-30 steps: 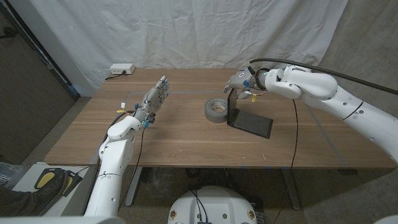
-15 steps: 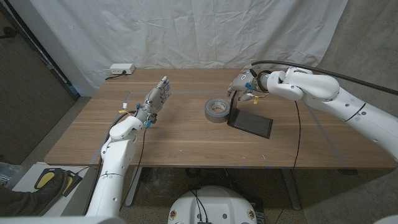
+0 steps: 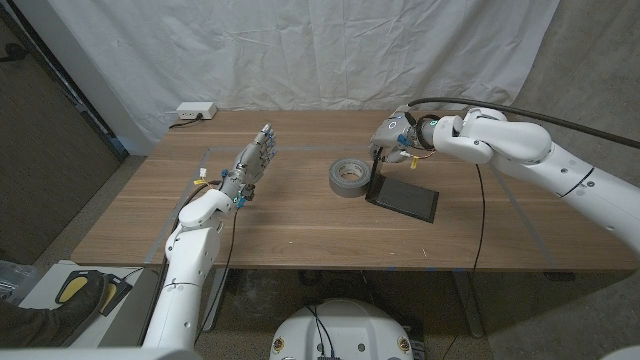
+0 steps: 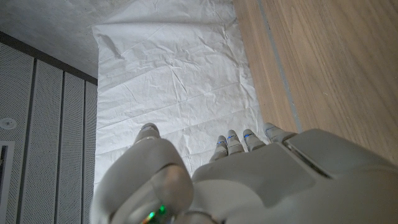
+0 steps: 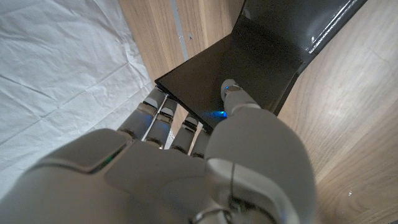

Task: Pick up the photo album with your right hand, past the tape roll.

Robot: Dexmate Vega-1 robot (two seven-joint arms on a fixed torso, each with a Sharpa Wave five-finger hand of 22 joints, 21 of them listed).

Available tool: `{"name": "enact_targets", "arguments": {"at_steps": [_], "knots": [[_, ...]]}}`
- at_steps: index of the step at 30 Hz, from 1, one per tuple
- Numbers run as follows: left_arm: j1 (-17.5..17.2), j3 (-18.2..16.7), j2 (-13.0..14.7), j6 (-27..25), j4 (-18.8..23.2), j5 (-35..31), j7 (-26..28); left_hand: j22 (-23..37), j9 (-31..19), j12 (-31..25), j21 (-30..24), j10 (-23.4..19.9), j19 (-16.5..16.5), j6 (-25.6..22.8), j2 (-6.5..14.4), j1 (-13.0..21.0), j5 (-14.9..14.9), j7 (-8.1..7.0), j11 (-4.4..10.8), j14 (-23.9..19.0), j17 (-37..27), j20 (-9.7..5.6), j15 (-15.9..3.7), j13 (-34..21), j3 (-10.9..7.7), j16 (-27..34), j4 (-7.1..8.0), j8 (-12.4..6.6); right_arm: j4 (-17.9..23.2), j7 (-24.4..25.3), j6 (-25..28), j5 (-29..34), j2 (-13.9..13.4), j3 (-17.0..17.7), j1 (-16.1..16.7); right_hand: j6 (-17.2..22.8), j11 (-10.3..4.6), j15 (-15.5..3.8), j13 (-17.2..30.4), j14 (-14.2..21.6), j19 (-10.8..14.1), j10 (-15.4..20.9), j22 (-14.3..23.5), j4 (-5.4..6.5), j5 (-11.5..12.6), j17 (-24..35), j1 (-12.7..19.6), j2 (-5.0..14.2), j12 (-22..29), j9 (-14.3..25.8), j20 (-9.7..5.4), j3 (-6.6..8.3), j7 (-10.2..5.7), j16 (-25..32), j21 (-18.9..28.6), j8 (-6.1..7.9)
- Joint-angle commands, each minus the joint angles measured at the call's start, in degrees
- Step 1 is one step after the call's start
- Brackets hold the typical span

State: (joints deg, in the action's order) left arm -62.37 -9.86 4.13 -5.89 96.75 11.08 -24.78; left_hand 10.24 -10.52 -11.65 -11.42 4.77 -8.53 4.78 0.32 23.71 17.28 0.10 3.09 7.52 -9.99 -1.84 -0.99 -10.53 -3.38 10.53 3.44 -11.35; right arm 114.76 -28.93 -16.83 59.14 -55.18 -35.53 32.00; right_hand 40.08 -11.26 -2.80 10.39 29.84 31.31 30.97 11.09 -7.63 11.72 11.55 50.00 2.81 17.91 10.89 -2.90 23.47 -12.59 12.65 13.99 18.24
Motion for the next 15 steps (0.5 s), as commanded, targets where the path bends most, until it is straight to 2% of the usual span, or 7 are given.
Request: {"name": "enact_targets", "arguments": {"at_steps": [1, 5, 7, 9, 11, 13, 15], "knots": [[-0.63, 0.18, -0.33, 0.67, 0.27, 0.46, 0.21, 0.14, -0.23, 0.13, -0.02, -0.14, -0.62, -0.28, 0.37, 0.44, -0.34, 0.25, 0.02, -0.3, -0.33, -4.07, 0.07, -0.13, 0.27, 0.14, 0.07, -0.03, 0.47, 3.94, -1.04, 1.09, -0.68, 0.77, 1.2, 1.61, -0.15, -9.81, 0.07, 0.88, 0.62, 1.29, 0.24, 0.43, -0.4, 0.82, 0.58, 1.99, 0.07, -0.05, -8.71, -0.7, -0.15, 0.95, 0.4, -0.26], [-0.65, 0.17, -0.4, 0.84, 0.25, 0.64, 0.17, 0.15, -0.23, 0.1, -0.02, -0.22, -0.63, -0.32, 0.38, 0.45, -0.36, 0.32, 0.08, -0.32, -0.33, -4.08, 0.01, -0.13, 0.31, 0.15, 0.08, -0.04, 0.38, 5.6, -1.11, 1.35, -0.82, 0.99, 1.8, 3.33, -0.15, -9.71, 0.09, 0.94, 0.38, 1.78, 0.41, 1.0, -0.82, 0.94, 0.31, 3.46, -0.4, -0.07, -8.98, -1.3, -0.09, 0.77, 0.3, -0.7], [-0.66, 0.23, -0.35, 0.64, 0.4, 0.64, 0.17, 0.15, -0.23, 0.09, -0.02, -0.23, -0.63, -0.32, 0.39, 0.46, -0.37, 0.35, 0.09, -0.32, -0.33, -4.07, 0.06, -0.13, 0.33, 0.15, 0.08, -0.04, 0.32, 6.62, -1.23, 1.36, -0.97, 1.15, 2.17, 5.47, -0.23, -9.81, 0.14, 1.92, 0.5, 3.13, 0.55, 1.17, -1.18, 0.49, -0.01, 4.46, -1.34, -0.1, -8.96, -2.02, -0.17, -0.07, 0.31, -2.34], [-0.64, 0.33, -0.28, 0.46, 0.63, 0.53, 0.25, 0.15, -0.23, 0.1, -0.02, -0.21, -0.64, -0.32, 0.4, 0.46, -0.38, 0.33, 0.12, -0.32, -0.33, -4.06, 0.05, -0.13, 0.34, 0.15, 0.09, -0.04, 0.26, 7.58, -1.23, 1.49, -1.07, 1.3, 2.49, 6.5, -0.2, -9.92, 0.16, 2.62, 0.82, 3.65, 0.58, 1.28, -1.13, 0.49, -0.02, 5.12, -1.72, -0.07, -8.89, -2.09, -0.11, -0.12, 0.41, -2.88], [-0.55, 0.37, -0.23, 0.49, 0.68, 0.59, 0.1, 0.15, -0.23, 0.11, -0.03, -0.2, -0.63, -0.29, 0.41, 0.46, -0.39, 0.32, 0.1, -0.34, -0.34, -4.07, 0.05, -0.13, 0.36, 0.16, 0.09, -0.02, 0.25, 7.98, -1.15, 1.4, -1.11, 1.44, 2.69, 8.08, -0.15, -9.95, 0.19, 4.02, 1.52, 5.9, 0.65, 1.23, -1.13, 0.46, 0.2, 5.7, -1.7, -0.05, -8.92, -2.08, -0.11, 0.01, 0.7, -3.41], [-0.69, 0.41, -0.37, 0.45, 0.99, 0.5, 0.39, 0.15, -0.23, 0.11, -0.02, -0.2, -0.65, -0.27, 0.42, 0.46, -0.4, 0.26, 0.16, -0.32, -0.34, -4.08, 0.02, -0.13, 0.37, 0.14, 0.1, -0.01, 0.17, 8.45, -1.17, 1.44, -1.14, 1.51, 2.8, 9.84, -0.13, -10.0, 0.17, 6.01, 2.03, 8.93, 0.87, 1.05, -1.15, 0.24, 0.85, 6.23, -2.8, 0.09, -8.99, -1.91, -0.08, -0.53, 0.96, -5.24], [-0.77, 0.47, -0.39, 0.44, 1.05, 0.58, 0.3, 0.15, -0.23, 0.11, -0.02, -0.2, -0.65, -0.25, 0.43, 0.47, -0.41, 0.26, 0.13, -0.31, -0.34, -4.08, 0.01, -0.13, 0.4, 0.14, 0.1, 0.0, 0.06, 8.62, -1.14, 1.49, -1.08, 1.46, 2.87, 11.7, -0.23, -10.1, 0.19, 7.88, 2.25, 11.84, 1.02, 1.17, -1.2, 0.26, 1.42, 6.63, -3.4, 0.21, -8.99, -1.5, -0.01, -0.53, 1.14, -5.73]]}}
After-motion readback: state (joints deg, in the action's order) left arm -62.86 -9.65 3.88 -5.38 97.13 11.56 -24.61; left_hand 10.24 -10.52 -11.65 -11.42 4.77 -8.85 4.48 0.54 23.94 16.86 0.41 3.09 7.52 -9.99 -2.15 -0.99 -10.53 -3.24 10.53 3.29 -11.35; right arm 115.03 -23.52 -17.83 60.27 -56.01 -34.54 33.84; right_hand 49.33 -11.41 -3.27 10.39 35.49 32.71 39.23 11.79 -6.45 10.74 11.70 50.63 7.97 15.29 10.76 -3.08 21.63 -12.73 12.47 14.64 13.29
